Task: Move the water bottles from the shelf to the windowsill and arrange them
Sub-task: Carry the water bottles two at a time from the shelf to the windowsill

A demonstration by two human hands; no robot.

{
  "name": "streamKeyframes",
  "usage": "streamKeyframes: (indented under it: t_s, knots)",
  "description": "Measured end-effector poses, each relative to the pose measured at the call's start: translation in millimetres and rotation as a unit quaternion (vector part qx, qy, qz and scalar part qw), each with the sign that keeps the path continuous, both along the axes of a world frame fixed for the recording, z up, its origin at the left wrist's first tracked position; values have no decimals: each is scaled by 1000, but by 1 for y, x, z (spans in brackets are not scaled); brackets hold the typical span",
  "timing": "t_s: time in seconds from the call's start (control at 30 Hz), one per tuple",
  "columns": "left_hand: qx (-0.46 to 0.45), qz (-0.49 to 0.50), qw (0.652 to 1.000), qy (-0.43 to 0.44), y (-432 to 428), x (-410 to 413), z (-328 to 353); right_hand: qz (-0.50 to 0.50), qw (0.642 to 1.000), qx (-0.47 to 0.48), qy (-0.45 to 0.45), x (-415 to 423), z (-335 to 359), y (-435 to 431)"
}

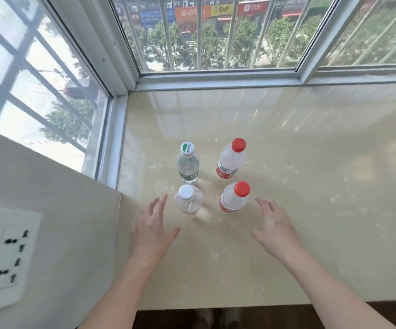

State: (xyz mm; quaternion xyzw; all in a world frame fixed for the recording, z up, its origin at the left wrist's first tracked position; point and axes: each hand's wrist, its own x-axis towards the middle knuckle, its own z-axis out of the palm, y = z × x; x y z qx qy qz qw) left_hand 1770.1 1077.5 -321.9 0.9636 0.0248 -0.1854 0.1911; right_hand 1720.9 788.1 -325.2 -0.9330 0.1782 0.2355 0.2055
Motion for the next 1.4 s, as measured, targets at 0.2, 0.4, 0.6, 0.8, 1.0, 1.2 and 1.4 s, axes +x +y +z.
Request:
streamKeyframes:
  t_s: [0.2,0.4,0.6,0.8,1.0,1.2,1.4]
  knots:
    - [-20,-13,997,-68,-26,-3,117,53,987,-96,-115,-4,104,-13]
    - [-2,-119,961,-250,-73,9,234,81,941,-147,-295,9,224,-5]
    - [19,-185,915,-359,-113,15,315,67,902,-150,-398,15,316,-6]
    - [12,-216,899,-381,-137,14,340,25,903,-173,-392,0,341,-27]
    - [-22,-270,880,-390,-179,10,346,-38,901,-203,-382,-31,345,-58]
    - [-71,-371,851,-365,-221,-16,340,-157,890,-241,-354,-90,344,-80]
    - [-127,-486,795,-341,-264,-63,326,-280,869,-279,-299,-179,333,-82]
